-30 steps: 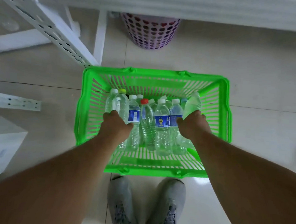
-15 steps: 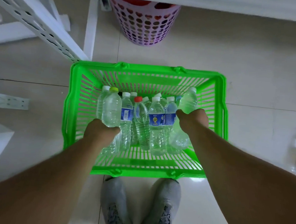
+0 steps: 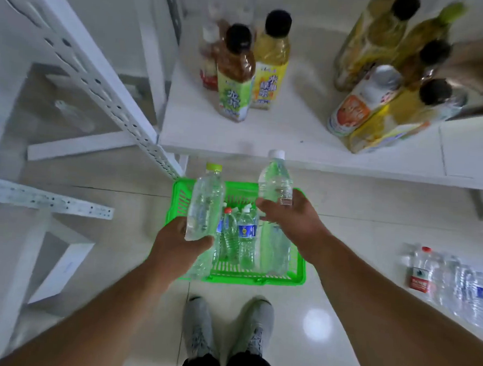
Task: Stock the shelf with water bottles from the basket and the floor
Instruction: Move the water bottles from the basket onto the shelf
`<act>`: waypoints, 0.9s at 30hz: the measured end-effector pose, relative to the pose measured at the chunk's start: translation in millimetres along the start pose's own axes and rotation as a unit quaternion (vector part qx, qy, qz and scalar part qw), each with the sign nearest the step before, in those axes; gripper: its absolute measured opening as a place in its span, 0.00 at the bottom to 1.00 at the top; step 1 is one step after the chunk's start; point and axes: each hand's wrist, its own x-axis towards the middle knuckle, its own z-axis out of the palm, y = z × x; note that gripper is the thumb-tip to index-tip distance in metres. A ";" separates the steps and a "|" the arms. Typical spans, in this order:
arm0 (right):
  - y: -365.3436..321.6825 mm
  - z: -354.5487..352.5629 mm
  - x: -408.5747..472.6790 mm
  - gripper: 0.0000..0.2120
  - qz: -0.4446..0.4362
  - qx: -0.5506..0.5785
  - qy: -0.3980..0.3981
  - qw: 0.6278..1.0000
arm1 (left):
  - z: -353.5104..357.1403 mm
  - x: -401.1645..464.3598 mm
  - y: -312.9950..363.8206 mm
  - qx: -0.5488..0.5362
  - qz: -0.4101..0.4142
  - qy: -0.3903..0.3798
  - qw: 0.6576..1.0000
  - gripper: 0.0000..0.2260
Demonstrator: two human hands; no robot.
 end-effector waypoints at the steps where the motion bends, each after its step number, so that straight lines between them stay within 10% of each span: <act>1: -25.5 -1.4 -21.9 0.28 -0.013 0.031 -0.005 0.999 | -16.3 -15.0 16.6 -0.012 0.011 -0.011 1.000 0.11; 15: -258.7 -57.2 -291.2 0.11 -0.264 -0.018 0.071 0.962 | -156.5 -237.0 191.4 -0.134 0.172 -0.019 0.976 0.13; 27: -341.5 -122.2 -432.6 0.21 -0.375 -0.044 0.081 0.922 | -190.0 -365.9 287.4 -0.163 0.241 0.086 0.953 0.18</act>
